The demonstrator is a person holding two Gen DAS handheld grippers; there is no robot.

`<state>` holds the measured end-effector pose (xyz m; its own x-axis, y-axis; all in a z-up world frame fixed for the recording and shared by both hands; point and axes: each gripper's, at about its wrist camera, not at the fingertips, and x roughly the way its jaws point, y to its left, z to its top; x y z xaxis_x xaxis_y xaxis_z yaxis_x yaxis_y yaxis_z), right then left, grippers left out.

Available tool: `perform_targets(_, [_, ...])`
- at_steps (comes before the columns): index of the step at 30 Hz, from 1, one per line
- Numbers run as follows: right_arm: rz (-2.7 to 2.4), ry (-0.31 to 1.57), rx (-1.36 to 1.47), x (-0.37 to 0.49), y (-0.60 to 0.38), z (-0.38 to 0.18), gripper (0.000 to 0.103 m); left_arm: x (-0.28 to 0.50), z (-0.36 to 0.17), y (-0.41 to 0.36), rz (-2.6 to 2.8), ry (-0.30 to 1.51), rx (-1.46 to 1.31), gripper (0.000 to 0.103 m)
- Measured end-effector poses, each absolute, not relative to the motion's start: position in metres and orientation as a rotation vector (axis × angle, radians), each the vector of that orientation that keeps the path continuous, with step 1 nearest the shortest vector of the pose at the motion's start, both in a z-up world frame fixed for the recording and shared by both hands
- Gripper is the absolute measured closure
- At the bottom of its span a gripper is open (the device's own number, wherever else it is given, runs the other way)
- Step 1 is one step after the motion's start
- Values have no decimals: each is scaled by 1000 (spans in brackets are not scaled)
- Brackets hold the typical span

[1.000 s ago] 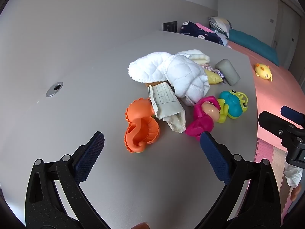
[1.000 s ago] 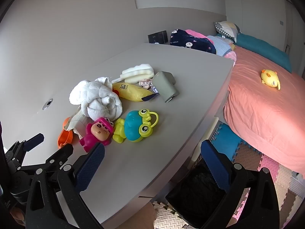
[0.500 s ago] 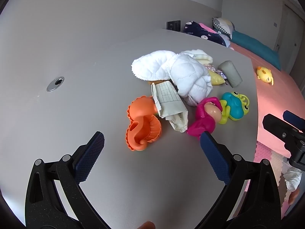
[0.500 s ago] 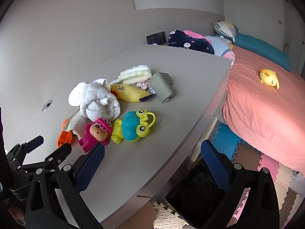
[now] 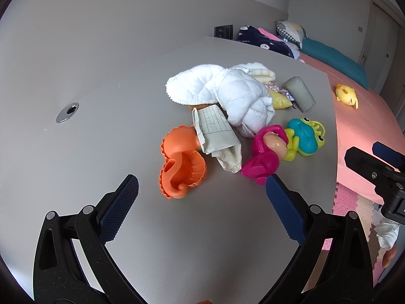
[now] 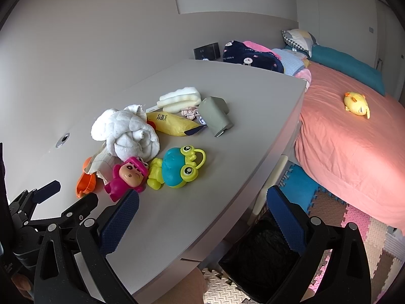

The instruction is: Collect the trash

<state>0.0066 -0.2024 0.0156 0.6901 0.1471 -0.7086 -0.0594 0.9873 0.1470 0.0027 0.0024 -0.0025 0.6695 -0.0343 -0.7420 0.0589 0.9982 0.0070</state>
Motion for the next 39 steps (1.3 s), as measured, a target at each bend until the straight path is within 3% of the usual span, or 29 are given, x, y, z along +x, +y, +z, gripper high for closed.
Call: perform_targets(39, [102,792,113,4,-208,17,3,6,-4,5,-53,862,-5,6])
